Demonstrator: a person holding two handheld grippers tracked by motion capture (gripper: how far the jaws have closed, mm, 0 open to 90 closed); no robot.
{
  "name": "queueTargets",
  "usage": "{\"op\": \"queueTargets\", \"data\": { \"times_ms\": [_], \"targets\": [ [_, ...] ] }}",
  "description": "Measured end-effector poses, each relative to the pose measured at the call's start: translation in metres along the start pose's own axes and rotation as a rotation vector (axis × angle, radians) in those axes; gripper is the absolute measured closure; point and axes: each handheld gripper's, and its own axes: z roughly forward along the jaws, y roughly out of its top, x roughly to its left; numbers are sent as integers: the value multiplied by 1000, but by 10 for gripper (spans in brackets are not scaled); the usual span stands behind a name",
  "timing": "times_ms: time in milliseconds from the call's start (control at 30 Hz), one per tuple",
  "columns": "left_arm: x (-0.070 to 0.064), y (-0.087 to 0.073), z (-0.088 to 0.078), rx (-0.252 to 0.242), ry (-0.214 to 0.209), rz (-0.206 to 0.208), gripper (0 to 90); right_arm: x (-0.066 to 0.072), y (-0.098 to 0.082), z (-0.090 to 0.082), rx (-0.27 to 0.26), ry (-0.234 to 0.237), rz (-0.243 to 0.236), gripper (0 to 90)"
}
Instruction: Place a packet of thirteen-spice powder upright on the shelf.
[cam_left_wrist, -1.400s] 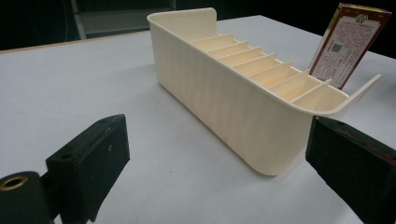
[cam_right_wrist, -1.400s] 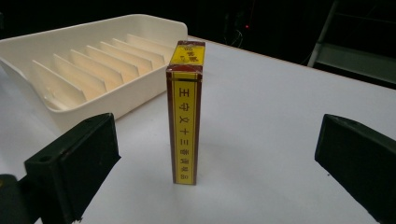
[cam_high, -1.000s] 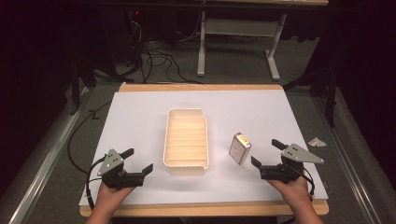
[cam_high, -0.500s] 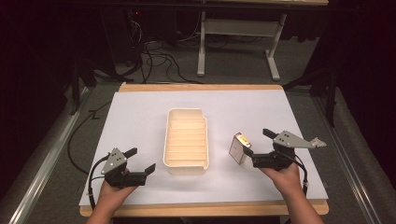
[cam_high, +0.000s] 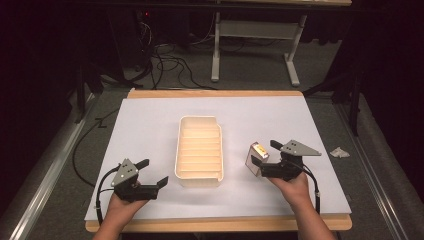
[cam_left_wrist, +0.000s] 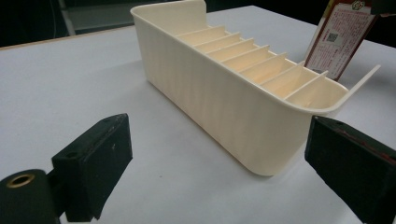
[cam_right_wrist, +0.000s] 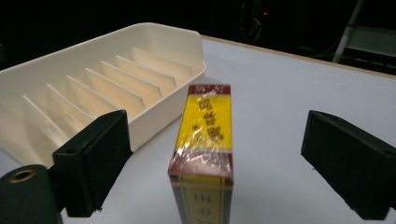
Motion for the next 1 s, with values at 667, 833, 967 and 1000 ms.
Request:
{"op": "queueTargets", "data": {
  "times_ms": [667, 833, 967, 1000],
  "targets": [
    [-1, -1, -6, 8, -4, -1, 90, 4, -16, 0, -10, -27, 10, 288],
    [-1, -1, -7, 13, -7, 3, 97, 6, -15, -3, -31, -31, -11, 429],
    [-1, -1, -6, 13, -7, 2, 98, 9, -15, -5, -27, -32, -15, 495],
    [-1, -2, -6, 14, -8, 2, 98, 9, -15, -5, -27, -32, -15, 495]
  ]
}}
